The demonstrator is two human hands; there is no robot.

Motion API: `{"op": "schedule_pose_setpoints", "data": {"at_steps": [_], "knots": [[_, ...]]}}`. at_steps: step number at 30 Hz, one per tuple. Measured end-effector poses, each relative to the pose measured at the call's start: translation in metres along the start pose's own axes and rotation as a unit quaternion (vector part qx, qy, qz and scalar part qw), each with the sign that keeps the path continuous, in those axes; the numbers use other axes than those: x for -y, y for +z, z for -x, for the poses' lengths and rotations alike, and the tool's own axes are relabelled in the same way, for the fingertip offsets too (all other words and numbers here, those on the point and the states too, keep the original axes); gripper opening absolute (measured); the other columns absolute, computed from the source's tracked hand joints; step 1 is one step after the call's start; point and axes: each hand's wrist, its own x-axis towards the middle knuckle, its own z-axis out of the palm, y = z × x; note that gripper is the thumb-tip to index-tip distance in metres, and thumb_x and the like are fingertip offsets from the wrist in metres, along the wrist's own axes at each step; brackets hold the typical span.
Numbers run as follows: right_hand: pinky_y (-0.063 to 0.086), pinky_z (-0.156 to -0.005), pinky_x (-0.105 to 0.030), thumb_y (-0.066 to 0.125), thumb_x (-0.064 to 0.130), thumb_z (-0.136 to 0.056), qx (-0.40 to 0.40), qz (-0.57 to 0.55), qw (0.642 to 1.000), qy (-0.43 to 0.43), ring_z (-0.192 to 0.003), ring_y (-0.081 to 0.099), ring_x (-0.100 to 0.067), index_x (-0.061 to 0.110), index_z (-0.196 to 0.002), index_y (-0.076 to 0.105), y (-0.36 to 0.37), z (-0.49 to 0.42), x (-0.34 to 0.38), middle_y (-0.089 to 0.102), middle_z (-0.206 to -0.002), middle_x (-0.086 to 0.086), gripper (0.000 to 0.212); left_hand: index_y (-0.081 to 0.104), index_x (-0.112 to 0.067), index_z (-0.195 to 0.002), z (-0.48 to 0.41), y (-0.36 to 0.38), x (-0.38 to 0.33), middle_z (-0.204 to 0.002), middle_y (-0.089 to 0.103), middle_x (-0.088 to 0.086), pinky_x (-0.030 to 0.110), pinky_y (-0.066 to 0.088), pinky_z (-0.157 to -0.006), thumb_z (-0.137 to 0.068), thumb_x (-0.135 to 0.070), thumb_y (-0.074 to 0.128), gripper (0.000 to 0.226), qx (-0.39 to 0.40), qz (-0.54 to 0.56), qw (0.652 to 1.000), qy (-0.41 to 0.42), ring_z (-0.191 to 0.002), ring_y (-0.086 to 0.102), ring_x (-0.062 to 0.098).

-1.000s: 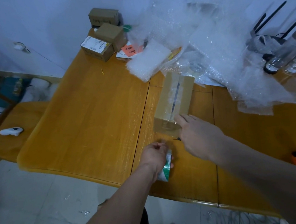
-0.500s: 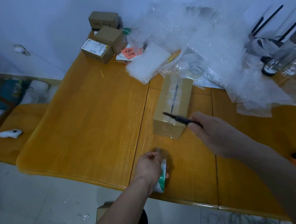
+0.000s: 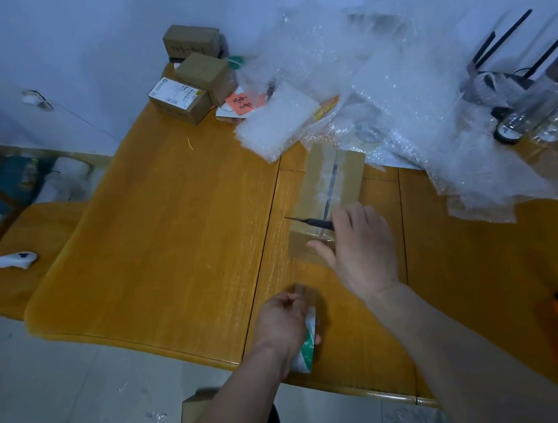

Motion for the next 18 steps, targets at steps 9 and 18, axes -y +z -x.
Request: {"op": "schedule_pose_setpoints", "data": {"at_steps": [9,18], "knots": [[0.049,-0.077,-0.045,0.086,0.053,-0.067,-0.070,0.002,0.998,0.004,-0.093,0.056,-0.033,0.008,-0.114,0.050,0.034,0.016,-0.005,0.060,-0.112,-0.016,0.074,0.067,-0.023,-0.104,-0.006,-0.004,0.008,-0.101,0.076,0.018,0.031,0.057,-0.058,-0.102,-0.029,0.058,0.011,0.009,0.005,1.000,0.006,-0.072,0.071,0.027],[0.044,-0.081,-0.044,0.069,0.076,-0.068,-0.069,0.017,0.997,0.024,-0.100,0.055,-0.032,0.006,-0.113,0.059,0.020,0.014,-0.002,0.061,-0.116,-0.014,0.083,0.068,-0.022,-0.100,-0.003,-0.003,0.006,-0.098,0.076,0.016,0.031,0.058,-0.060,-0.102,-0.029,0.060,0.011,0.010,0.015,1.000,0.005,-0.073,0.071,0.026]]}}
